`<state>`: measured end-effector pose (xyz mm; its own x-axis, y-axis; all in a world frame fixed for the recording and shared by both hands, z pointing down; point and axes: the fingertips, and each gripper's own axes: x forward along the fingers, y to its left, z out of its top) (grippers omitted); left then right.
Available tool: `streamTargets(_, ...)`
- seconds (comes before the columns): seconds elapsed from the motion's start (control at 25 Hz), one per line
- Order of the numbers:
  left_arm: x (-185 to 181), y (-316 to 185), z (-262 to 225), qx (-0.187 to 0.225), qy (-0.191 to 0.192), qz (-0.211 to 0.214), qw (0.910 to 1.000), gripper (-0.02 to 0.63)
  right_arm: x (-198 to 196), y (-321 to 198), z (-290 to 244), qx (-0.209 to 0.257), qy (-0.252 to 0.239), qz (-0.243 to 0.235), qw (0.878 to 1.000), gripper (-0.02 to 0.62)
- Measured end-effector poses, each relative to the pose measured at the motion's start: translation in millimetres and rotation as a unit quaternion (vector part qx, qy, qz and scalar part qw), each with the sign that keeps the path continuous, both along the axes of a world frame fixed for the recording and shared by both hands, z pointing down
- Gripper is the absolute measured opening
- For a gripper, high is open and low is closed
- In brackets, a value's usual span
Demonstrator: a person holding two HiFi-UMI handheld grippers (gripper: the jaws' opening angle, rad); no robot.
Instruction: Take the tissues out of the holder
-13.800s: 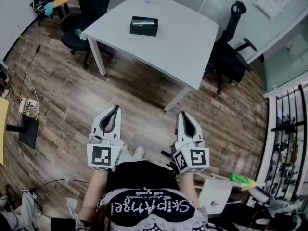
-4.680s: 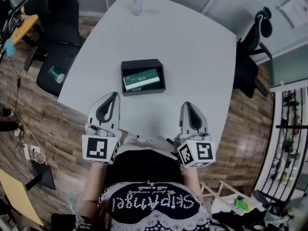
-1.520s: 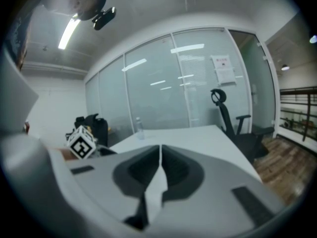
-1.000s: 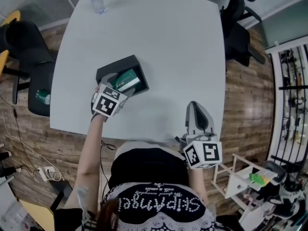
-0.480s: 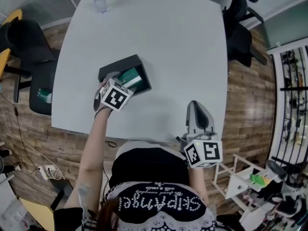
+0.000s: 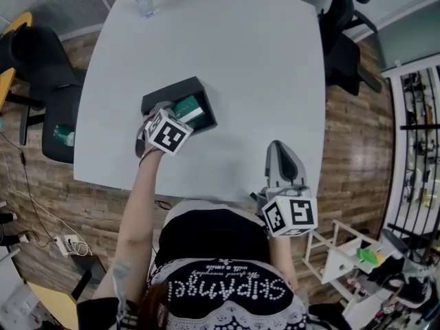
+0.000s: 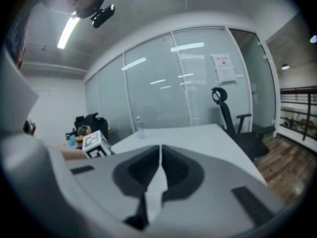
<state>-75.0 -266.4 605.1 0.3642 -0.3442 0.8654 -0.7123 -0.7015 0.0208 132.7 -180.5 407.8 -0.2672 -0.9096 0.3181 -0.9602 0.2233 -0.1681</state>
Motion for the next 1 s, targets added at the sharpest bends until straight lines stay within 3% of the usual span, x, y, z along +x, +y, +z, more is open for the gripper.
streamTargets(0.28, -1.8, -2.2, 1.1, -0.002, 0.001, 0.000, 1.0000, 0.365, 8.3, -5.2, -9.5, 0.008, 0.004, 0.009, 1.000, 0.035)
streamTargets(0.52, 4.1, -7.9, -6.1, 0.023, 0.006, 0.000, 0.9997, 0.367, 20.1, -4.9, -24.5, 0.024, 0.009, 0.009, 1.000, 0.035)
streamTargets(1.0, 7.0, -5.9, -2.5, 0.013, 0.007, 0.000, 0.9999, 0.365, 11.6, -1.0, -47.9, 0.051, 0.020, -0.006, 0.998, 0.035)
